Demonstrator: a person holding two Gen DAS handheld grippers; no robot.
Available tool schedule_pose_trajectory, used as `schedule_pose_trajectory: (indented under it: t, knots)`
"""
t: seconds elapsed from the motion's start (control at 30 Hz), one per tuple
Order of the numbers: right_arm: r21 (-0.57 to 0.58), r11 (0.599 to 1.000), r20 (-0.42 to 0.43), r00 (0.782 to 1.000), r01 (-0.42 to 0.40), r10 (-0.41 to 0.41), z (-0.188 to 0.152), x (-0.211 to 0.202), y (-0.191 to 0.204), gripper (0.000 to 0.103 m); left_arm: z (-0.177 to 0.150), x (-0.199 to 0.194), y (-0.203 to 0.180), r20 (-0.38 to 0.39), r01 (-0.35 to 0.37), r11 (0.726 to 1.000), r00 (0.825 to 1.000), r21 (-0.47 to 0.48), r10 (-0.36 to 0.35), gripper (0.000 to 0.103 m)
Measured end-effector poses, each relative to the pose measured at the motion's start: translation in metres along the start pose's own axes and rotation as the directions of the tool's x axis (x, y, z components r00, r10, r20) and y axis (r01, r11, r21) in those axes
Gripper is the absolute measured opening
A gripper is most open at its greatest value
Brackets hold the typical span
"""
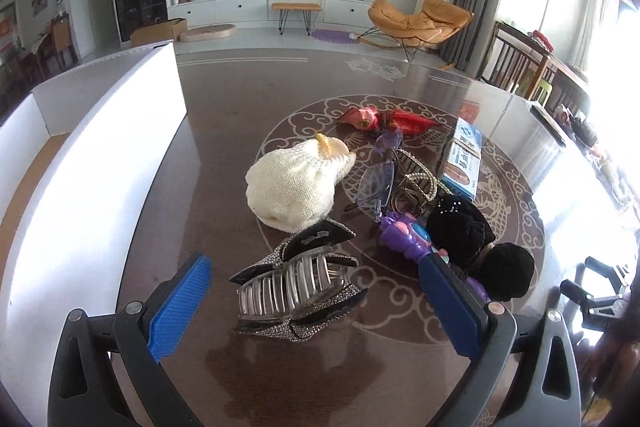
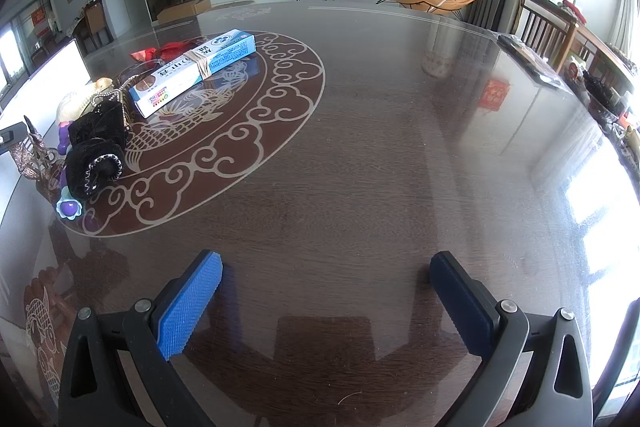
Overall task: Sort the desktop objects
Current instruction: 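Move the left gripper to the silver rhinestone handbag and grasp it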
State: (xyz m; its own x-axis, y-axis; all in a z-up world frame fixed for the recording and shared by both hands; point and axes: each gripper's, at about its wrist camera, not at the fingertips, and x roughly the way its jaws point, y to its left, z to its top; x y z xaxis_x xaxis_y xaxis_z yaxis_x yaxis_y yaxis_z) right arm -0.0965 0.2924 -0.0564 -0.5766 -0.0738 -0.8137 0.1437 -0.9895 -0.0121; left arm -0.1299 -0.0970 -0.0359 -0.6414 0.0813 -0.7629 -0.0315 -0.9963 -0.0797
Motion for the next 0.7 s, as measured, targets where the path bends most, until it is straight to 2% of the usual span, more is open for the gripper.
schedule_pose_trajectory:
  t: [0.13,0.2,0.3,0.43,0.47,0.5,0.63,0.7]
  knots:
    - [0.0,1.0,0.0,1.0,0.0,0.0,0.0,0.0,0.0,0.103,0.002,0.013,-0.007,-0.009,-0.071,0.992,0.997,0.103,0.072,0.103]
    - [0.0,1.0,0.0,1.0,0.0,0.0,0.0,0.0,0.0,0.103,0.006,0.024,-0.002,-0.039,-0.081,0.994,0.996,0.08,0.085,0.103]
    - [0.0,1.0,0.0,1.0,0.0,0.0,0.0,0.0,0.0,0.103,0.006,0.037,0.008,-0.073,-0.056,0.998,0.996,0.009,0.056,0.103]
    - [0.0,1.0,0.0,1.0,0.0,0.0,0.0,0.0,0.0,0.103,-0.015,0.045,0.004,-0.118,0.014,0.999,0.993,-0.047,-0.02,0.103]
    - [0.0,1.0,0.0,1.0,0.0,0.0,0.0,0.0,-0.001,0.103,-0.022,0.041,-0.005,-0.105,-0.007,1.0,0.994,-0.007,0.007,0.103]
    - [0.0,1.0,0.0,1.0,0.0,0.0,0.0,0.0,0.0,0.103,-0.029,0.039,-0.015,-0.112,0.01,0.999,0.994,0.032,-0.006,0.103]
    - [0.0,1.0,0.0,1.0,0.0,0.0,0.0,0.0,-0.001,0.103,-0.058,0.012,-0.048,-0.149,0.16,0.979,0.979,0.127,-0.141,0.103]
    - [0.0,1.0,0.0,1.0,0.0,0.0,0.0,0.0,0.0,0.103,-0.072,-0.004,-0.053,-0.142,0.182,0.973,0.977,0.143,-0.162,0.103]
